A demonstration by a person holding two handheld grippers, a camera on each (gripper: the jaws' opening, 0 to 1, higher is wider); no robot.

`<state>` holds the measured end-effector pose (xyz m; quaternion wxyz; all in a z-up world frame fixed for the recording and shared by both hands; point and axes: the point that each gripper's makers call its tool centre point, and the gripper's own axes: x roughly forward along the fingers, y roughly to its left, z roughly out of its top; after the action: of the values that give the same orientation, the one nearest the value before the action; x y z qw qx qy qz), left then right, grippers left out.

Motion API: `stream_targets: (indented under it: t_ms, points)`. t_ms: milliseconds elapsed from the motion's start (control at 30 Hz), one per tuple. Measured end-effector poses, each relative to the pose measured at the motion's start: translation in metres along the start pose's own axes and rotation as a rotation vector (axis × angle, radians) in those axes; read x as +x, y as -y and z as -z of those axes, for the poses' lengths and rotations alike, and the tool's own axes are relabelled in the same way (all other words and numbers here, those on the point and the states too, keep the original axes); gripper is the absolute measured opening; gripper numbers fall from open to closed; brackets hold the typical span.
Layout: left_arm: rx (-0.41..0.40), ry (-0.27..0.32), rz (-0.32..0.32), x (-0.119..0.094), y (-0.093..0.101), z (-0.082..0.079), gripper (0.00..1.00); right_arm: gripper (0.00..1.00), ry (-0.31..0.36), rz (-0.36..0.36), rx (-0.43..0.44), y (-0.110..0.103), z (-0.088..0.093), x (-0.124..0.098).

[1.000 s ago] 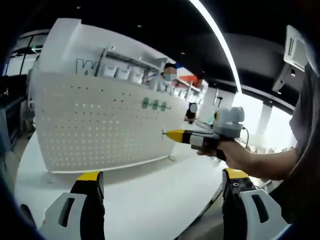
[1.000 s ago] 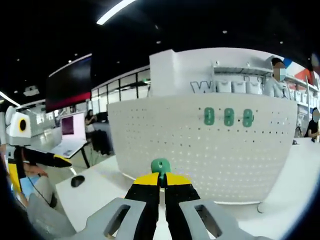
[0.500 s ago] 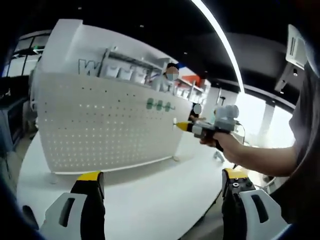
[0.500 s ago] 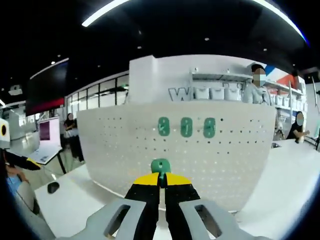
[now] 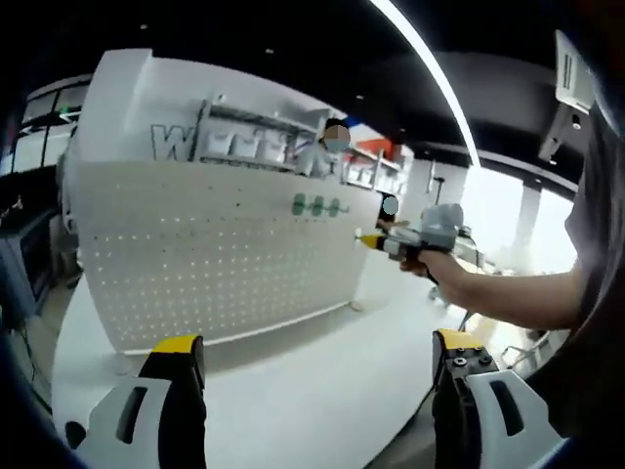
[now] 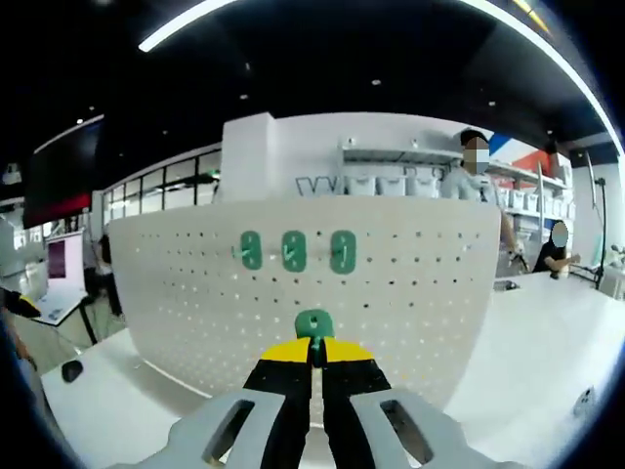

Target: Insert the hook assembly into the mounting plate slot until the hook locks in place.

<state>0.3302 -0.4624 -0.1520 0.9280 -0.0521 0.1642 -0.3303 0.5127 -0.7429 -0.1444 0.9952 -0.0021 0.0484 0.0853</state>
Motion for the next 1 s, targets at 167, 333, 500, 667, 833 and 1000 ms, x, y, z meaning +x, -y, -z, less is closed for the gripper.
stream_targets:
  t_ms: [167,333,500,667,833,1000]
  points:
    - [-0.01,0.008,-0.004,0.0,-0.003,-0.003,0.99,0.0,0.019,0.039,-0.001,0.017,-0.009,0.006]
    - [-0.022,0.004,-0.002,0.001,-0.006,-0.002,0.98,0.0,0.044,0.055,-0.007,0.026,-0.021,0.016]
    - [-0.022,-0.002,-0.004,0.001,-0.008,-0.002,0.97,0.0,0.075,0.074,-0.007,0.036,-0.035,0.027]
    - [-0.028,0.0,-0.013,-0.001,-0.013,-0.002,0.97,0.0,0.098,0.083,-0.008,0.043,-0.047,0.037]
    - [-0.065,0.009,-0.019,-0.003,-0.019,-0.001,0.97,0.0,0.124,0.085,-0.006,0.048,-0.059,0.046]
    - [-0.07,-0.002,-0.027,-0.002,-0.023,0.003,0.95,0.0,0.14,0.091,-0.004,0.058,-0.066,0.058]
